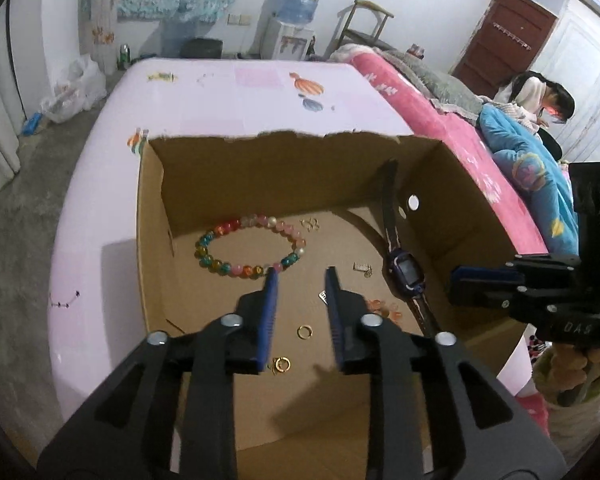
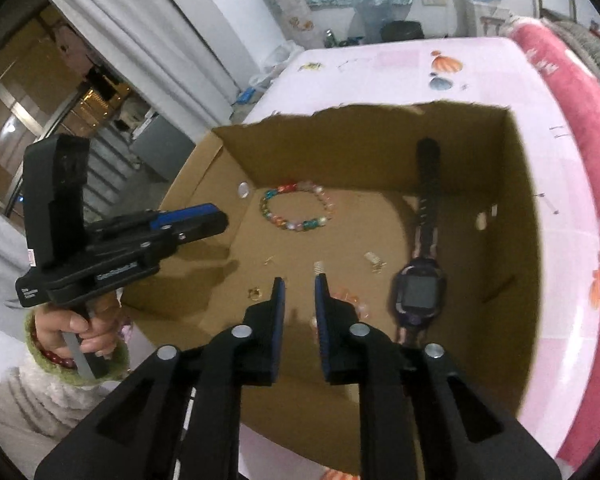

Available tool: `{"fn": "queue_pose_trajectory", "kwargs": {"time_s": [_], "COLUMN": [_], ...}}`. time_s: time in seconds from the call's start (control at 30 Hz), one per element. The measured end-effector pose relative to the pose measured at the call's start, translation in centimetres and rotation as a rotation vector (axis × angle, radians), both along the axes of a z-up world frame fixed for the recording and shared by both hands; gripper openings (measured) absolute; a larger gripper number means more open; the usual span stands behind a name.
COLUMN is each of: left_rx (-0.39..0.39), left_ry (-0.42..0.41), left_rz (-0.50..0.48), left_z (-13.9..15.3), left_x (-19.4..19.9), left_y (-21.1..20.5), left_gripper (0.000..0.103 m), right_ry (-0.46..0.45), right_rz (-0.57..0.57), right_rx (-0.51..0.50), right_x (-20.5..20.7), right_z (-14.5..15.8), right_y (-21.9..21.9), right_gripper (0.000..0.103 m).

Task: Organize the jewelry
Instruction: 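Open both tools to drop the bracelet and charm into the box, then withdraw both tools from the box back over the table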

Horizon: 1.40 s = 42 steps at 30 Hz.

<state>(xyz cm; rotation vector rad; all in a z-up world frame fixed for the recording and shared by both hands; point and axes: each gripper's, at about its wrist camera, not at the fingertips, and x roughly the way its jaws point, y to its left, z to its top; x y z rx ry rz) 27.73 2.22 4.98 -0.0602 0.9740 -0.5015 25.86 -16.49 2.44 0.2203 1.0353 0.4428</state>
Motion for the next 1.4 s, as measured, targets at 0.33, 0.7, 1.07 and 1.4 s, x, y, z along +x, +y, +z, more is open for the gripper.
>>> {"fn": "queue_pose_trajectory", "kwargs": {"time_s": [0.33, 0.7, 1.07, 1.4], "left_rx": [0.018, -0.162, -0.202, -0.214], "left_ry": [-0.137, 0.01, 0.127, 0.13], "left_rz": [0.039, 0.164, 0.191, 0.158], "left_z": [3.5, 0.6, -2.5, -2.0], "left_x": [-2.4, -5.9, -7.9, -10.9], "left_y": [1.3, 6.8, 5.6, 5.6], "left_gripper": [0.063, 0.085, 0.085, 0.085], "right_ry": [-0.154, -0.011, 0.077, 0.06], "right_rz": [-0.119, -0.338, -0.256, -0.305], "right_rx": [-0.031, 0.067, 0.108, 0.076], "right_x": [-3.0, -4.7, -5.0, -9.9], "right_z": [4.4, -0.1, -3.2, -2.6], "right_y": [-3.8, -10.7, -8.5, -8.8], "right_gripper": [0.049, 0.071, 0.067, 0.067]}}
